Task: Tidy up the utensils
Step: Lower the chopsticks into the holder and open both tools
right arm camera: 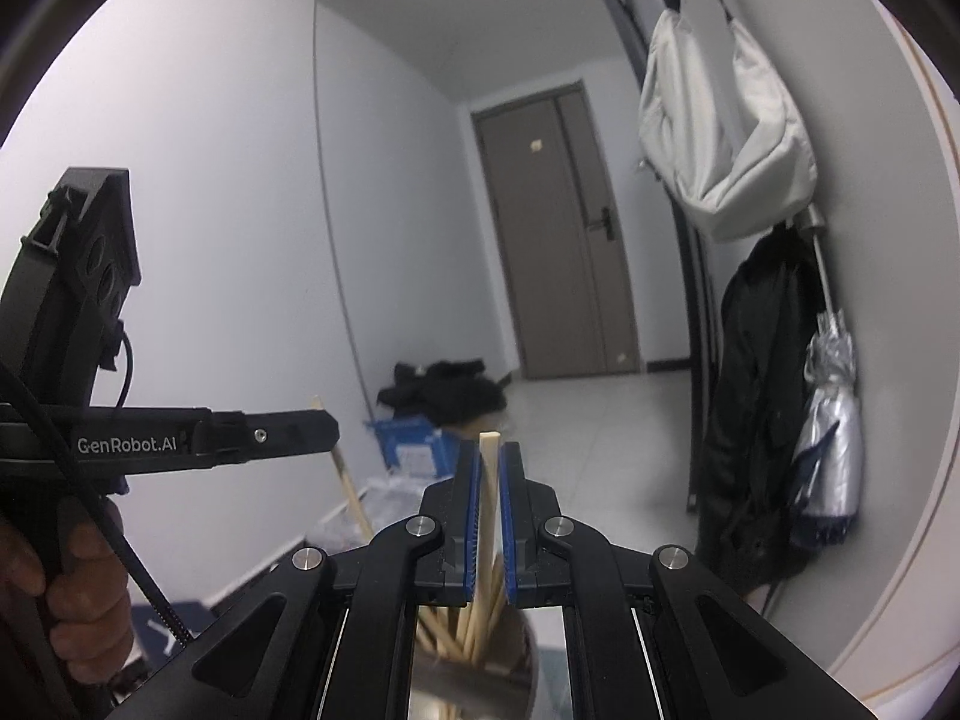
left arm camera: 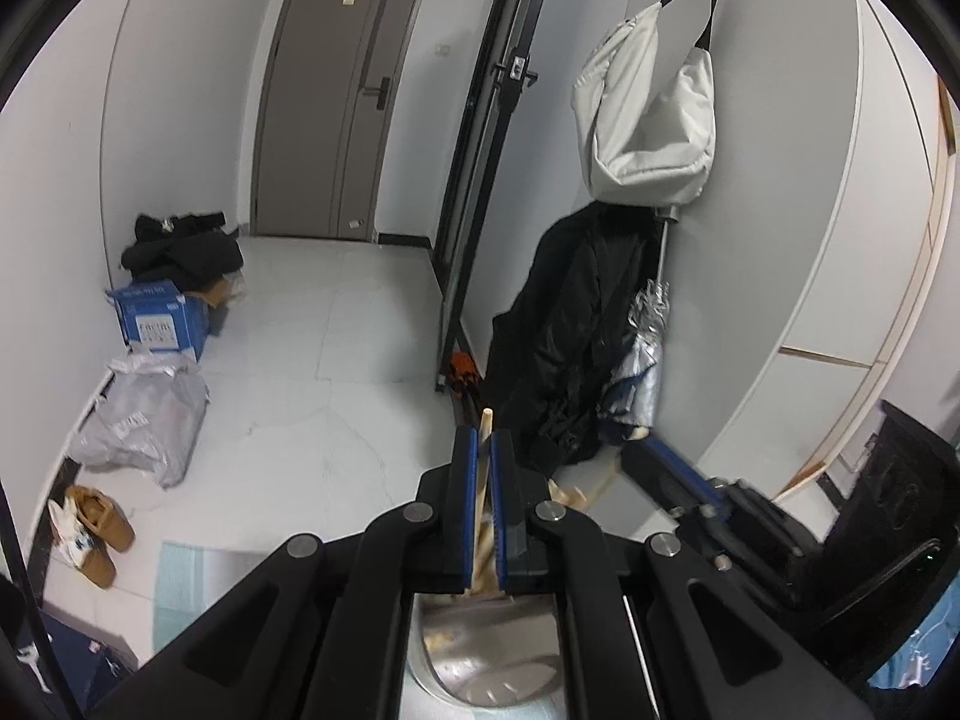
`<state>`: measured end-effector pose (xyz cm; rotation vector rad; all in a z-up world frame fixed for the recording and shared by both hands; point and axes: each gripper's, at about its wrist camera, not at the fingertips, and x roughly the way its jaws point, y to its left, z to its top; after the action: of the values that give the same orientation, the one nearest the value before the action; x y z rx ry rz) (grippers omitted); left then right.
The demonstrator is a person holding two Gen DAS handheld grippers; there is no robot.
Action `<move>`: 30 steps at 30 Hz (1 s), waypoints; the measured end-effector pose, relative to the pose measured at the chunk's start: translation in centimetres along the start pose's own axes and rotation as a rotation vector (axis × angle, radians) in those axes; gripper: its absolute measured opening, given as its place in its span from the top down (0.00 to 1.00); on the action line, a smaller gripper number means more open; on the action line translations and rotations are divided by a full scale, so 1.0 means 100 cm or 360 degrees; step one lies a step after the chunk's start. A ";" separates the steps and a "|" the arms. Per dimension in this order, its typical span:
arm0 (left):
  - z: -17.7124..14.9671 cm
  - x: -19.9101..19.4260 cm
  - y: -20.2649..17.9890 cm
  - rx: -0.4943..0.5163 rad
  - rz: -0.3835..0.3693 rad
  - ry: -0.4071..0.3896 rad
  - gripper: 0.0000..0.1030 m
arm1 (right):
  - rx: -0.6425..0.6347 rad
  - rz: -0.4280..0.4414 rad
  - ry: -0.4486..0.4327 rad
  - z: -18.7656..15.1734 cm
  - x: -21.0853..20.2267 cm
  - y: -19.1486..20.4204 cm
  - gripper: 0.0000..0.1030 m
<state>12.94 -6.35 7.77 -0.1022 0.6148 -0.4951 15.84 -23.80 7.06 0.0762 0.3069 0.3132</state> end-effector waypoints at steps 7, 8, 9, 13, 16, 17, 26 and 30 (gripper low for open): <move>-0.012 -0.001 -0.009 0.0047 -0.0004 0.0052 0.99 | 0.0006 0.0018 0.0146 -0.018 0.001 0.006 0.95; -0.013 -0.001 -0.008 0.0044 -0.0005 0.0060 0.99 | 0.0017 0.0030 0.0168 -0.020 0.001 0.006 0.95; -0.014 -0.001 -0.007 0.0033 -0.0010 0.0079 0.99 | 0.0027 0.0033 0.0180 -0.022 0.000 0.006 0.95; -0.018 0.000 -0.003 -0.0001 -0.0018 0.0112 0.98 | 0.0039 0.0048 0.0261 -0.029 -0.001 0.006 0.96; -0.024 0.008 -0.002 -0.0045 -0.0047 0.0206 0.98 | 0.0041 0.0064 0.0316 -0.033 -0.001 0.007 0.96; -0.026 0.008 -0.001 -0.0052 -0.0045 0.0216 0.98 | 0.0054 0.0079 0.0337 -0.034 -0.002 0.006 0.96; -0.030 -0.015 0.000 -0.0157 0.0077 0.0192 0.93 | 0.0115 0.0019 0.0396 -0.038 -0.038 -0.002 0.90; -0.030 -0.033 -0.002 -0.0170 0.0153 0.0128 0.69 | 0.0130 -0.0020 0.0368 -0.033 -0.059 0.000 0.76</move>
<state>8.82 -4.83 7.14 -0.1538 0.7216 -0.3744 9.46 -25.59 5.56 0.1189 0.5495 0.2976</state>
